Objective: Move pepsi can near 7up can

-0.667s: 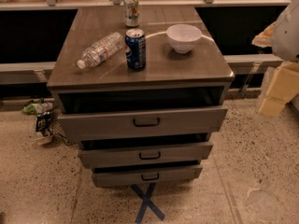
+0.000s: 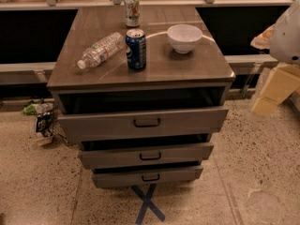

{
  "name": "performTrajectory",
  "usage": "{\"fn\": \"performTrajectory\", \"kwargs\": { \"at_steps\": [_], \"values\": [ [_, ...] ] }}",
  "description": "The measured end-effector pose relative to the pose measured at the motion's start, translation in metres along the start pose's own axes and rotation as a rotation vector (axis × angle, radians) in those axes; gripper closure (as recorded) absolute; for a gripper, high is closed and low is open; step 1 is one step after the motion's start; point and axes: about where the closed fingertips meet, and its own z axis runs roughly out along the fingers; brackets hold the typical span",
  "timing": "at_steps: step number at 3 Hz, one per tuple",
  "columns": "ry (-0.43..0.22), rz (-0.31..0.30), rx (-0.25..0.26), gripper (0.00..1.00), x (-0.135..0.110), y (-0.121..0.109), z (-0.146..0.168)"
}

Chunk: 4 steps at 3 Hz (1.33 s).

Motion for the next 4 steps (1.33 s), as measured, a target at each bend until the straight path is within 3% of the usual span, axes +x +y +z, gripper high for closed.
{"fn": "performTrajectory", "kwargs": {
  "at_steps": [2, 3, 4],
  "values": [
    [-0.37, 0.229, 0.014, 0.0, -0.041, -0.031, 0.05],
    [-0.557, 0.313, 0.015, 0.0, -0.085, -0.042, 0.079],
    [-0.64, 0.354, 0.058, 0.0, -0.112, -0.049, 0.093]
  ]
}}
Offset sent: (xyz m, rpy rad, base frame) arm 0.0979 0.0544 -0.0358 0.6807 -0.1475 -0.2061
